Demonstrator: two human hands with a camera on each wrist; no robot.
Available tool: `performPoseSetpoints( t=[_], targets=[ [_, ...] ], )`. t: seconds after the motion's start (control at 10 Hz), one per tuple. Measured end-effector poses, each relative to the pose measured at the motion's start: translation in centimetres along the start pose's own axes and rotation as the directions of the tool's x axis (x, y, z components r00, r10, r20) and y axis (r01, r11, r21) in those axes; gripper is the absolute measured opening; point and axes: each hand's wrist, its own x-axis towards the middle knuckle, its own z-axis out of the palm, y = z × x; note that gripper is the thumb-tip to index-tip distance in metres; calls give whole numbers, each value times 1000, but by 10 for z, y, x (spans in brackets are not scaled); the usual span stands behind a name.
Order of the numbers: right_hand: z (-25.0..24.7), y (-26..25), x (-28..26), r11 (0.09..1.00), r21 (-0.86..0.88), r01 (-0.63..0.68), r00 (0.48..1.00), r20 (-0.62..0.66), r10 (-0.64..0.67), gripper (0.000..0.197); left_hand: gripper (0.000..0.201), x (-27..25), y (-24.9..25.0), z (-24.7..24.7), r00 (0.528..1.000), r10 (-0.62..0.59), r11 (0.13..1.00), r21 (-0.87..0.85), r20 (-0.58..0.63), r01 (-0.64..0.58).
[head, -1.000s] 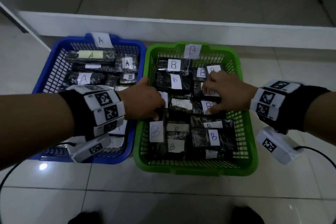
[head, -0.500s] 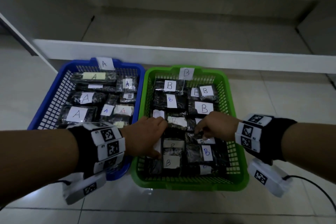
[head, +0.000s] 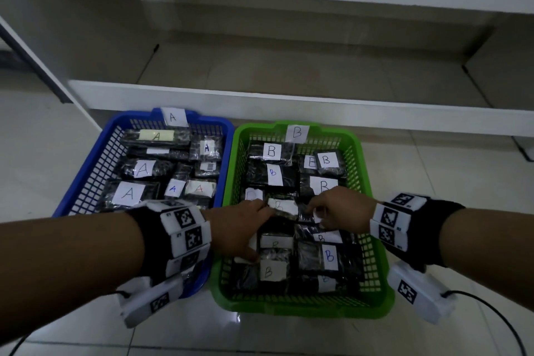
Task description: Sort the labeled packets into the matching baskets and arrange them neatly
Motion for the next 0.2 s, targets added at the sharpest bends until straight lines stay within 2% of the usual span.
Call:
performPoseSetpoints(
  t=[0.1,0.2],
  targets=[
    [-13,3,5,1000,24,-14,994,-103,17,32,58,6,-3,-22,998,-52,996,-78,-32,49],
    [-25,5,4,996,75,-52,985,-160,64,27,31,6,-9,-42,986,-98,992,-94,-136,86]
  ],
)
